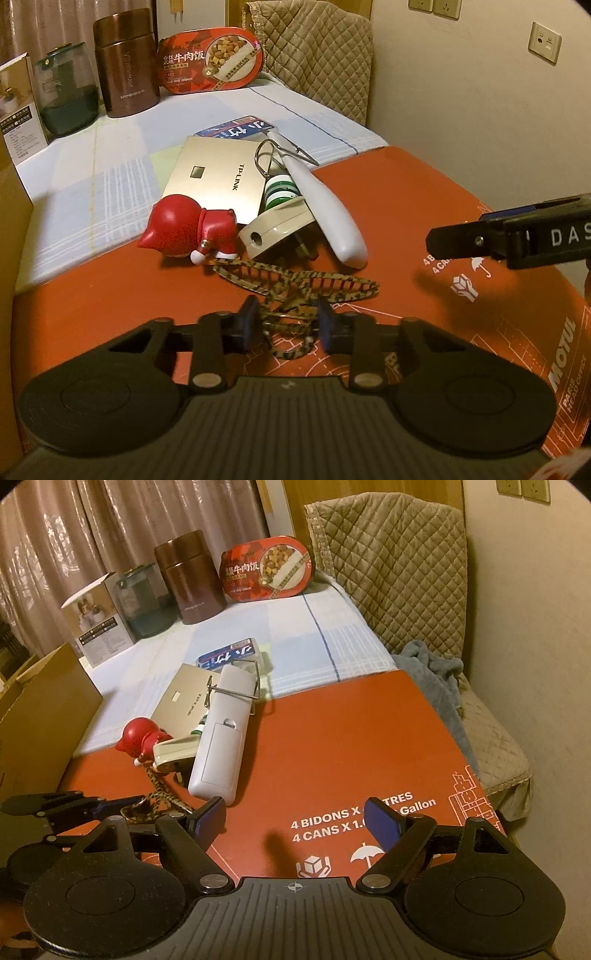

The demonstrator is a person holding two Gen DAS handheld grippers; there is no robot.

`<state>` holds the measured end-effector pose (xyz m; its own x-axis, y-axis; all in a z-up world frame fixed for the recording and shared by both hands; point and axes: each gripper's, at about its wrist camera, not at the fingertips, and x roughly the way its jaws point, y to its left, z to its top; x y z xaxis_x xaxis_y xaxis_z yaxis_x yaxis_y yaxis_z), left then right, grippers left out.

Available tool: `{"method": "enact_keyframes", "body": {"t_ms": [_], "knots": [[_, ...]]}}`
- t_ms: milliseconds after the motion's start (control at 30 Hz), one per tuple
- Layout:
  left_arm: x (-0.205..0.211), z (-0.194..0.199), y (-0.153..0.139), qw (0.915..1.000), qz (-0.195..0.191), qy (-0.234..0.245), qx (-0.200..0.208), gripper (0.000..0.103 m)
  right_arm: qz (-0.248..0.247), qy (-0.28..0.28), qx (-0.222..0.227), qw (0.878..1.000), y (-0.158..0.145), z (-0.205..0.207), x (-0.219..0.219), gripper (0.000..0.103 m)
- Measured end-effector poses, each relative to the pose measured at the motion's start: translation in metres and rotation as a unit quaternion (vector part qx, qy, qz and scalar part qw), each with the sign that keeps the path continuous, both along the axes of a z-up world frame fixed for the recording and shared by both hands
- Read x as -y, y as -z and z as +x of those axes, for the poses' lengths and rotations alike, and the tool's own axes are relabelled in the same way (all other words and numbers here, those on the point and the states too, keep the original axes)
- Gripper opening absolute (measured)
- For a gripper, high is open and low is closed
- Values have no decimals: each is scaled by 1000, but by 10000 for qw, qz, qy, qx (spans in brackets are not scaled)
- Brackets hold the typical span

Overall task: Organize rigid objects
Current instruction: 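Grasp the leopard-print lanyard with the left tool while the right tool grasps the white power bank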

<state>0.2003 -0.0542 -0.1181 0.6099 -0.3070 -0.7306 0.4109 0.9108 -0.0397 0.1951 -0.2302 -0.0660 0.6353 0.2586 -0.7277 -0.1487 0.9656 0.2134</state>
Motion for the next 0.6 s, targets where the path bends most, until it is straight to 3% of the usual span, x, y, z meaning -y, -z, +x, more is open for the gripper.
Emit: {"method": "enact_keyframes", "body": {"t_ms": [167,400,467,533,600], "knots": [[-10,-9,-3,9996,25,-260,-51,25,-20,-90,0,10000,2,2,-5,80],[-43,-23,-7,9946,60,-1038,-20,25,324,-353,58,9988,5,15,-22,80],[-48,-24,-6,9933,65,-1156,2,25,508,-363,18,9980,7,22,-25,76],[-51,-25,-6,9930,31,-1183,12,25,654,-385,-62,9971,10,31,-29,59],[-52,-27,-6,9931,25,-1174,33,25,695,-394,-113,9967,14,39,-33,55]]}}
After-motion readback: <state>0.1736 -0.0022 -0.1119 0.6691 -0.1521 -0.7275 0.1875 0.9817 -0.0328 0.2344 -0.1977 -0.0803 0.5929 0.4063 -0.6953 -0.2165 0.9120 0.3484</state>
